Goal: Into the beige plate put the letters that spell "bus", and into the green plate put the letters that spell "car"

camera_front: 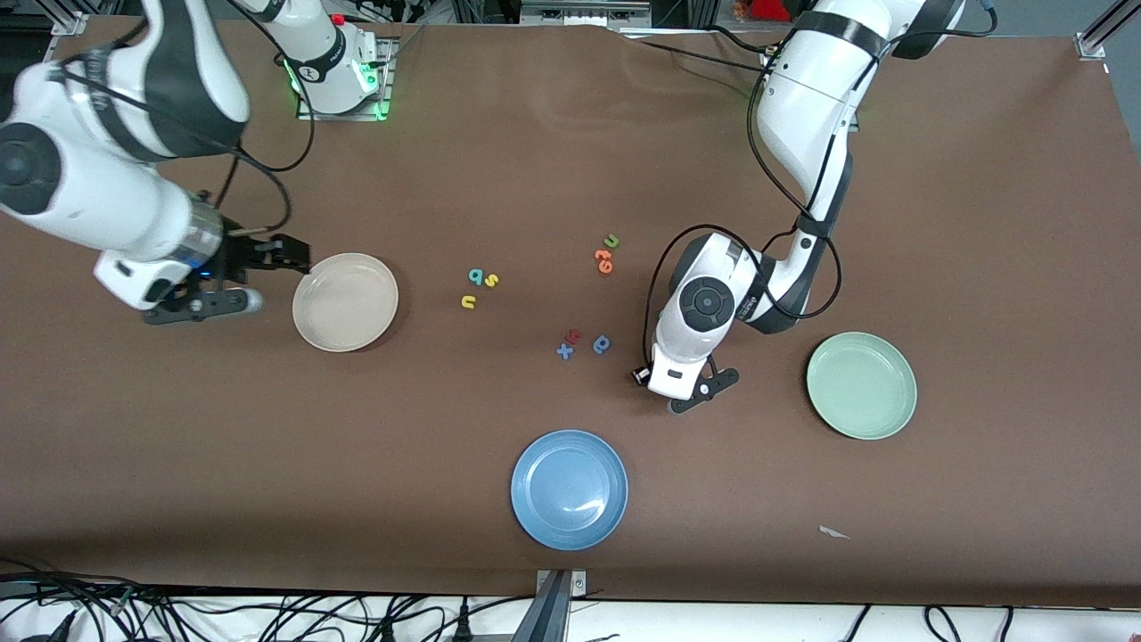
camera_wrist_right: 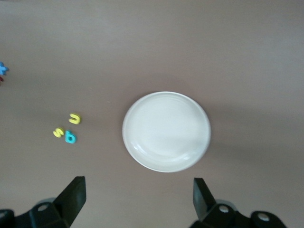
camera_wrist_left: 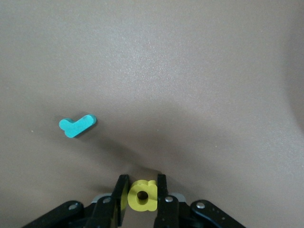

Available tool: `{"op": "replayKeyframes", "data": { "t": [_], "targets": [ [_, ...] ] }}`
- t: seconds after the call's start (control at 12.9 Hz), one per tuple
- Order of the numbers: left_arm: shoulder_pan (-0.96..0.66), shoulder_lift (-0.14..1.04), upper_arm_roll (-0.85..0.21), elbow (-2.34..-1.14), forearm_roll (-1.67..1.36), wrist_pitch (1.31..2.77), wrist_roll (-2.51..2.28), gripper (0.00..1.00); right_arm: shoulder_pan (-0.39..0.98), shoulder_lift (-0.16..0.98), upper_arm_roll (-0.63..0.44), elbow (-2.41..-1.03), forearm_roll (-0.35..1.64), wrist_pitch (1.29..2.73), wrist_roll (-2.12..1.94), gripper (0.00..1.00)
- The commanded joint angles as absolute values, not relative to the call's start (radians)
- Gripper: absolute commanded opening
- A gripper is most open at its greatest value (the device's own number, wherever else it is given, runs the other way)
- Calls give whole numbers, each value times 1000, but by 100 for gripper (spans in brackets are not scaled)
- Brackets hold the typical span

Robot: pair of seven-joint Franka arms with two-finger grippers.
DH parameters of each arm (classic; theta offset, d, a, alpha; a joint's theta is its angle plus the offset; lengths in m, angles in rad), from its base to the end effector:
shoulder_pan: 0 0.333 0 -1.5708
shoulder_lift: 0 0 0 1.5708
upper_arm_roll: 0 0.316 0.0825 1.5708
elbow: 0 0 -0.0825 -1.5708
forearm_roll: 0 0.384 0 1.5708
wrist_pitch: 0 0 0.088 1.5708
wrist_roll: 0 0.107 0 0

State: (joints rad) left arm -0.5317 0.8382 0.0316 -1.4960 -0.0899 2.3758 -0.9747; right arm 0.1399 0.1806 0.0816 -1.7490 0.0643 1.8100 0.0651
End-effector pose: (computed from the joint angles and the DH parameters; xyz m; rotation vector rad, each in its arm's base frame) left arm 0.6269 -0.3480 0.1741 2.9767 0.8033 0.0065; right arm 0.5857 0.1347 0.4553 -3.0696 -0.2106 0.1984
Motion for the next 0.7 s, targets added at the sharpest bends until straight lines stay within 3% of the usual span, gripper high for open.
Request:
{"op": "replayKeyframes", "data": {
  "t": [0.0, 0.39, 0.62],
  "targets": [
    [-532, 833, 43, -1488, -63, 2349, -974, 19, 130, 170, 173, -1842, 78, 1952, 176, 100],
    [-411, 733, 55, -1479, -61, 2101, -618, 18, 129, 202, 290, -2058, 69, 2297, 342, 100],
    [-300, 700, 58, -1480, -60, 1991, -288, 18, 129, 268, 293, -2094, 64, 2387, 344, 100]
  ]
}}
